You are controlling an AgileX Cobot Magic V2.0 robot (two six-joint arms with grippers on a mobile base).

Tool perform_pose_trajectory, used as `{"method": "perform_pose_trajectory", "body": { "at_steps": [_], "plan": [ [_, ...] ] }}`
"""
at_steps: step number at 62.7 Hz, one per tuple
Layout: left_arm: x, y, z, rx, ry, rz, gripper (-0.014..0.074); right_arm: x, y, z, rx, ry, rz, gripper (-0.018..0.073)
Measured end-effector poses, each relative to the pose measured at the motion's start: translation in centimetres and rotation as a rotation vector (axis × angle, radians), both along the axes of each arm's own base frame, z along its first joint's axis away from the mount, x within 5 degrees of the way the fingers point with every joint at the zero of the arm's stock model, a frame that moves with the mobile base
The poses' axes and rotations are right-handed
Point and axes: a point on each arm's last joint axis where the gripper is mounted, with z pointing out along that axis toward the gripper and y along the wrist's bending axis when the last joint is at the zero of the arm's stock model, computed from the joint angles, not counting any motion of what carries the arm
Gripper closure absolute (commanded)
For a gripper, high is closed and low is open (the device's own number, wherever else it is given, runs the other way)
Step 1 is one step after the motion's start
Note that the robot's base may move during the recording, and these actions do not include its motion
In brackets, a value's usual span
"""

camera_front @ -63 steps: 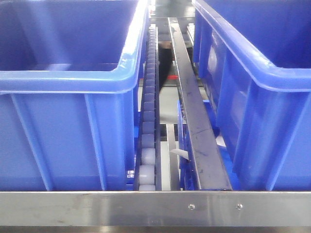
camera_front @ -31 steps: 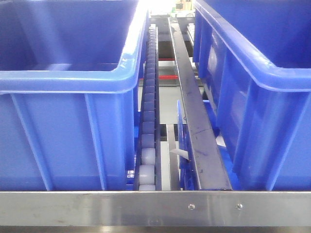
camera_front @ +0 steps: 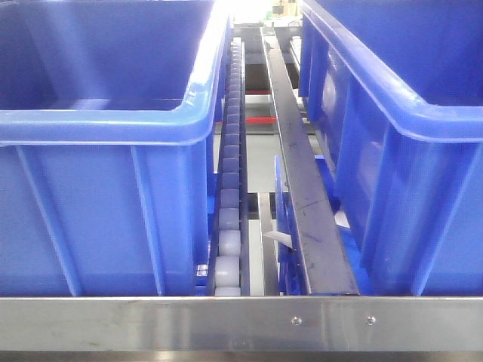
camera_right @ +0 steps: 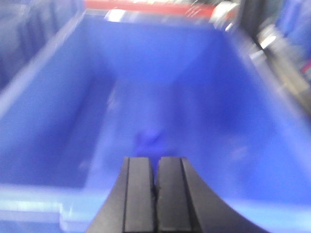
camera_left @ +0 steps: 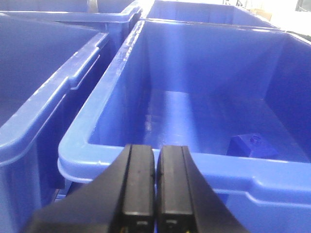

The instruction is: Pick and sort blue part to right shelf

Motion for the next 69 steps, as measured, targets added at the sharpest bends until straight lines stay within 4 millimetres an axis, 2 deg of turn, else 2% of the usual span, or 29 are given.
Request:
{"method": "perform_pose_trajectory", "body": {
  "at_steps": [10, 16, 69],
  "plan": [
    [0.0, 0.0, 0.0, 0.0, 0.0, 0.0, 0.0472, 0.9, 0.0, -3.7, 0.041, -0.055, -0.021, 0.0494],
    [0.0, 0.0, 0.0, 0.0, 0.0, 0.0, 0.0472, 0.8, 0.0, -5.0, 0.053, -0.105, -0.031, 0.0494],
    [0.0, 0.0, 0.0, 0.0, -0.002, 0.0, 0.0472, 0.8, -0.1, -5.0, 0.056, -0.126, -0.035, 0.0494]
  ]
}}
